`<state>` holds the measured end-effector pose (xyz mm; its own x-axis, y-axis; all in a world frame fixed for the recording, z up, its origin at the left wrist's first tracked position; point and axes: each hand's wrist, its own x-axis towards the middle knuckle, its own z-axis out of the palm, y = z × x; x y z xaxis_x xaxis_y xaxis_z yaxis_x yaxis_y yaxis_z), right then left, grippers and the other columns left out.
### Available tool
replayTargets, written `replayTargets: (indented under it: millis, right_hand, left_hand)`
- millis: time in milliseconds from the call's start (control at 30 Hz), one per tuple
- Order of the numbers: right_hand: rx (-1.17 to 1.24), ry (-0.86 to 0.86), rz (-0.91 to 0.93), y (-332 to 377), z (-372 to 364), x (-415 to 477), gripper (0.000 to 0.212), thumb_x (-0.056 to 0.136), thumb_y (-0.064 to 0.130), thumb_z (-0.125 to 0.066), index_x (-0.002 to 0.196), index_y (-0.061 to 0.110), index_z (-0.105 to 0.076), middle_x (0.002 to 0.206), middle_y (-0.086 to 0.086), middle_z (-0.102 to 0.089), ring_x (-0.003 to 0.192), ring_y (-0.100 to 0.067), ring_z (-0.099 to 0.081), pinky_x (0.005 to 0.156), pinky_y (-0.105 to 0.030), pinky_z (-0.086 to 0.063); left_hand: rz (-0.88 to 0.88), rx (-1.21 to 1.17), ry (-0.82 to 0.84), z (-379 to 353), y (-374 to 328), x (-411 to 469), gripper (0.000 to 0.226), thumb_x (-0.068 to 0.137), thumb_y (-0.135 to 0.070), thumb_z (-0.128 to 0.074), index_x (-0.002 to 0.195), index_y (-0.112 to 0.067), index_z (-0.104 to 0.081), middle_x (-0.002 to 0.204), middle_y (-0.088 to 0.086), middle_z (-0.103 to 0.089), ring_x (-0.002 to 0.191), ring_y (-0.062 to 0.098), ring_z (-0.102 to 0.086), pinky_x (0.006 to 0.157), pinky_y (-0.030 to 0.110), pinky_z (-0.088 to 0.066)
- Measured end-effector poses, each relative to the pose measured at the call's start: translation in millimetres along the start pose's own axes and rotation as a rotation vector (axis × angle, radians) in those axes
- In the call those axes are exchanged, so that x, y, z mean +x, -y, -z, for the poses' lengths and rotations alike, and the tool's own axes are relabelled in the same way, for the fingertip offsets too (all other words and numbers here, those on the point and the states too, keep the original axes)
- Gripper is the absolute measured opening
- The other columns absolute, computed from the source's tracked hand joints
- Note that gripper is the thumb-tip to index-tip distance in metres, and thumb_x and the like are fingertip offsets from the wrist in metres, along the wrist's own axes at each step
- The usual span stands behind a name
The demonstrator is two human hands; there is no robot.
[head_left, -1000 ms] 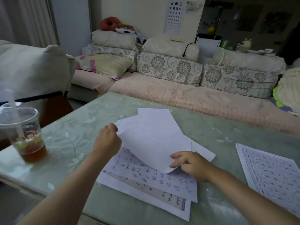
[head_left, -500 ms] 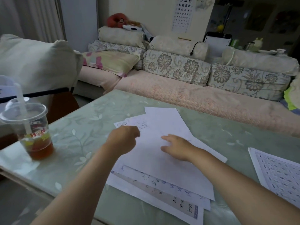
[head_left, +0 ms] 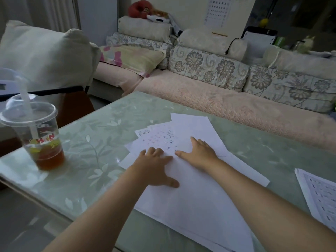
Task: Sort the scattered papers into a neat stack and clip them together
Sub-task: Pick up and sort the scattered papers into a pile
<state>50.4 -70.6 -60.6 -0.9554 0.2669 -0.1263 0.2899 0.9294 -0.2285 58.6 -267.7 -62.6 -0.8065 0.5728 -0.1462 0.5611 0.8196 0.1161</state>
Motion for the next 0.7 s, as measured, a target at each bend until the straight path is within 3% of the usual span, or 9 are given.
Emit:
replayTargets:
  millis: [67,133,267,367,467,533,633,700]
  right_hand:
    - [-0.038,-0.027,-0.020,2,-5,5,0.095,0.077,0.082,-0.047,0.150,0.024,-0.033,0.153,-0.006,-0.036,0.142,-0.029,-0.030,0.112,-0.043,-0.032]
    - [-0.110,-0.151,0.017,2,-9,9,0.073,0.084,0.074,-0.046,0.134,0.021,-0.050,0.133,-0.005,-0.053,0.126,-0.028,-0.045,0.099,-0.040,-0.042]
    - [-0.238,-0.294,0.156,-7,-8,12,0.036,0.098,0.029,-0.047,0.131,0.014,-0.051,0.114,-0.008,-0.065,0.105,-0.032,-0.060,0.079,-0.037,-0.048]
    - [-0.047,-0.382,0.170,-19,0,9,0.037,0.094,0.011,-0.045,0.125,0.019,-0.063,0.109,-0.008,-0.071,0.103,-0.032,-0.063,0.073,-0.032,-0.044]
    - [0.212,-0.520,0.319,-33,9,-5,0.034,0.087,0.003,-0.057,0.106,0.022,-0.078,0.109,-0.001,-0.076,0.105,-0.024,-0.068,0.089,-0.030,-0.050]
    - [0.330,-0.444,0.421,-45,13,-20,0.039,0.082,-0.006,-0.062,0.104,0.021,-0.079,0.119,0.000,-0.072,0.114,-0.018,-0.064,0.101,-0.024,-0.043]
    - [0.330,-0.280,0.505,-66,20,-46,0.041,0.084,-0.008,-0.066,0.106,0.024,-0.078,0.135,0.000,-0.061,0.124,-0.014,-0.049,0.106,-0.019,-0.030]
    - [0.362,-0.108,0.481,-81,25,-64,0.051,0.085,-0.014,-0.057,0.106,0.027,-0.077,0.139,0.005,-0.056,0.128,-0.009,-0.045,0.108,-0.016,-0.028]
  left_hand:
    - [0.003,-0.041,0.007,-1,1,2,0.098,0.068,-0.083,-0.055,0.149,-0.036,-0.025,0.153,0.000,-0.023,0.140,0.022,-0.018,0.112,0.039,-0.021]
    - [0.001,-0.069,0.004,-2,3,4,0.099,0.067,-0.082,-0.057,0.148,-0.035,-0.026,0.153,0.000,-0.022,0.140,0.022,-0.018,0.110,0.039,-0.022]
    - [0.006,-0.077,-0.025,-6,3,10,0.100,0.066,-0.083,-0.056,0.148,-0.034,-0.027,0.154,0.000,-0.021,0.140,0.022,-0.018,0.111,0.039,-0.022]
    - [0.013,-0.090,-0.169,-6,0,15,0.097,0.069,-0.080,-0.056,0.147,-0.028,-0.031,0.151,0.000,-0.025,0.139,0.022,-0.022,0.110,0.039,-0.026]
    - [-0.062,-0.104,-0.580,5,-6,17,0.079,0.075,-0.060,-0.069,0.137,-0.020,-0.039,0.137,0.001,-0.038,0.126,0.025,-0.037,0.102,0.036,-0.037]
    - [-0.105,-0.125,-0.760,15,-9,16,0.074,0.071,-0.043,-0.078,0.132,-0.019,-0.044,0.133,0.002,-0.042,0.122,0.027,-0.041,0.100,0.038,-0.040]
    - [-0.187,-0.070,-0.697,17,-12,14,0.068,0.070,-0.034,-0.078,0.133,-0.027,-0.053,0.140,0.001,-0.047,0.129,0.026,-0.040,0.108,0.042,-0.035]
    - [-0.225,-0.113,-0.531,16,-17,7,0.039,0.083,-0.033,-0.068,0.122,-0.035,-0.065,0.133,-0.007,-0.059,0.126,0.019,-0.050,0.106,0.035,-0.039]
